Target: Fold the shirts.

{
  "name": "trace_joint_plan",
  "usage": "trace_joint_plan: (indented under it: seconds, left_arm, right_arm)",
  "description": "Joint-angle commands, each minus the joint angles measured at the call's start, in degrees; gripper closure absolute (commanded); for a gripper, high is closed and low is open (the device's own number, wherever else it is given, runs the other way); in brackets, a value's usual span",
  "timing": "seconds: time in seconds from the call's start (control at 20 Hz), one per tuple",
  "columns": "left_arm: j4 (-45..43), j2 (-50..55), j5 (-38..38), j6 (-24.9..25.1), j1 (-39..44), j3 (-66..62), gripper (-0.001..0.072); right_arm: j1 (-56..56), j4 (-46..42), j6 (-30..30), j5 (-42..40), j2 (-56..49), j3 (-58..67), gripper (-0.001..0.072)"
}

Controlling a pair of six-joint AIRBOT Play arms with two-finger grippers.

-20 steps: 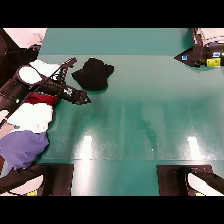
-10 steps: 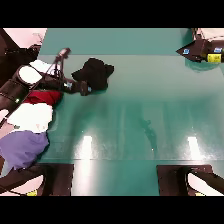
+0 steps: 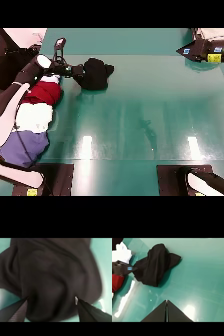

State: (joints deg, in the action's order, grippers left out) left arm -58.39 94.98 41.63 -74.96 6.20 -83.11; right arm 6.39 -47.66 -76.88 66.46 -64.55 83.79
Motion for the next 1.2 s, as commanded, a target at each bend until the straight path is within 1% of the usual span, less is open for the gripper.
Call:
trace_joint_plan:
  seconds: [0.0,0.05,0.1,0.15,0.2,0.35,0.45,0.5,0.55,0.6,0.7,0.8,0.85,1.0,1.15]
  left_arm:
    - [0.9,6.9,0.5,0.4,-0.3,-4.9,-0.0006]
    - [0.9,7.0,0.3,0.4,-0.3,-5.0,-0.0002]
    - [1.0,6.7,0.7,0.4,-0.3,-5.2,0.0262]
    - [0.9,6.7,2.1,0.4,-0.3,-6.2,0.0560]
    - [0.9,6.6,4.4,0.8,-0.3,-7.8,0.0676]
    - [1.5,6.5,16.7,4.5,-0.3,-18.3,0.0684]
    - [2.1,4.8,26.8,5.6,0.0,-28.9,0.0684]
    - [2.3,3.6,30.8,5.7,0.8,-34.0,0.0684]
    - [3.4,1.3,33.1,6.5,1.7,-37.9,0.0685]
    - [5.7,-2.4,32.4,6.8,3.0,-38.8,0.0684]
    - [9.9,-9.9,33.0,12.1,6.3,-37.9,0.0684]
    - [10.0,-16.0,35.4,13.9,10.6,-35.5,0.0684]
    - [10.0,-18.2,36.7,13.9,12.5,-33.6,0.0683]
    - [8.5,-20.8,38.9,15.6,17.1,-26.6,0.0683]
    - [5.3,-19.0,34.8,15.5,18.0,-16.3,0.0682]
  right_arm:
    - [0.0,-0.1,0.0,1.0,0.0,0.0,0.0699]
    - [0.0,-0.1,0.0,1.2,0.0,0.0,0.0699]
    - [0.0,-0.1,0.0,1.1,0.0,0.0,0.0699]
    - [0.0,-0.1,0.0,0.9,0.0,0.1,0.0699]
    - [0.0,-0.1,0.0,0.5,0.1,0.1,0.0699]
    - [-1.0,0.0,0.0,-1.4,0.5,0.1,0.0699]
    - [-3.2,0.0,0.0,-3.7,2.0,0.2,0.0699]
    - [-4.7,0.0,0.0,-5.1,3.4,0.2,0.0699]
    - [-6.1,0.0,0.0,-6.6,4.7,0.2,0.0699]
    - [-7.7,0.0,0.0,-8.3,6.3,0.2,0.0699]
    - [-10.9,0.0,0.0,-10.4,9.5,0.2,0.0699]
    - [-13.6,0.0,0.0,-11.0,12.0,0.2,0.0699]
    - [-14.8,0.0,0.0,-10.8,13.0,0.2,0.0699]
    - [-16.5,0.0,0.0,-10.7,15.0,0.2,0.0699]
    - [-16.4,0.0,0.0,-9.9,15.9,0.2,0.0699]
